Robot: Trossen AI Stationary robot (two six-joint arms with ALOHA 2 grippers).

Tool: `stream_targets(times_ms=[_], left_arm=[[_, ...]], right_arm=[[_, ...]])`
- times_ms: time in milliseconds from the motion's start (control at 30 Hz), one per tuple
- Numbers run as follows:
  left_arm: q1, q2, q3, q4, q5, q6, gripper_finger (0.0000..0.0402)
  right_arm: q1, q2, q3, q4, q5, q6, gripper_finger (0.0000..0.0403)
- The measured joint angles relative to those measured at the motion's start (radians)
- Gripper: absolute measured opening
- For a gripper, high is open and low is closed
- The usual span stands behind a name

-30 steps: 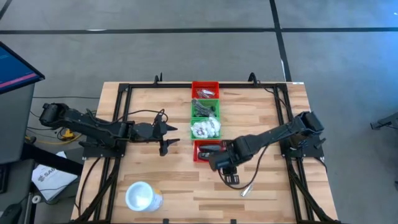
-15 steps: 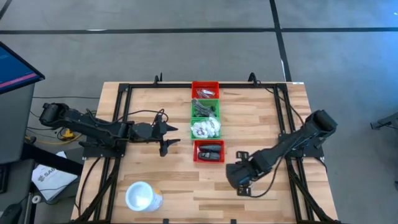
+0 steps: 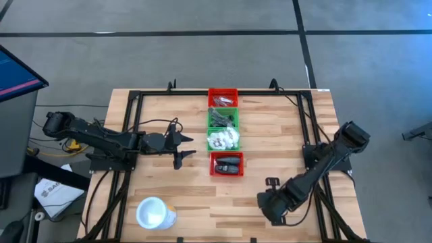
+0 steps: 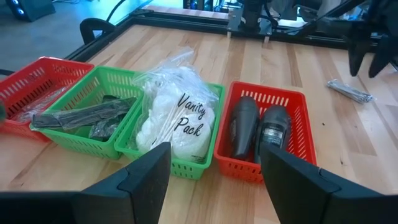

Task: Pick & Place Travel size toiletries
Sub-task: Put the silver nail cutter into the top red bin

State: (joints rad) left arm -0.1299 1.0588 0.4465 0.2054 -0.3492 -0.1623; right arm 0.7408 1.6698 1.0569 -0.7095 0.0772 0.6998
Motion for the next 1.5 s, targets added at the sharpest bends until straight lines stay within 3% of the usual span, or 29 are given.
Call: stream_targets(times_ms=[533, 1067, 1200, 1433, 1500], left_arm=[[0.000, 0.000, 0.000, 0.046, 0.001, -0.003, 0.0237], [0.000, 0.000, 0.000, 0.067, 0.004, -0.003, 0.0237], [0.000, 0.000, 0.000, 0.068, 0.005, -0.003, 0.0237], [0.000, 0.000, 0.000, 0.073, 0.005, -0.004, 0.0237], [0.000, 0.000, 0.000, 0.073, 0.005, -0.004, 0.0237]], right_arm=[[0.031, 0.141, 0.002, 0.045, -0.002, -0.071, 0.0124], [0.039, 0.197, 0.005, 0.089, 0.003, -0.082, 0.0162], [0.032, 0.202, 0.004, 0.086, 0.006, -0.082, 0.0136], [0.028, 0.203, 0.003, 0.105, 0.010, -0.080, 0.0031], [0.028, 0.204, 0.003, 0.110, 0.009, -0.080, 0.0030]])
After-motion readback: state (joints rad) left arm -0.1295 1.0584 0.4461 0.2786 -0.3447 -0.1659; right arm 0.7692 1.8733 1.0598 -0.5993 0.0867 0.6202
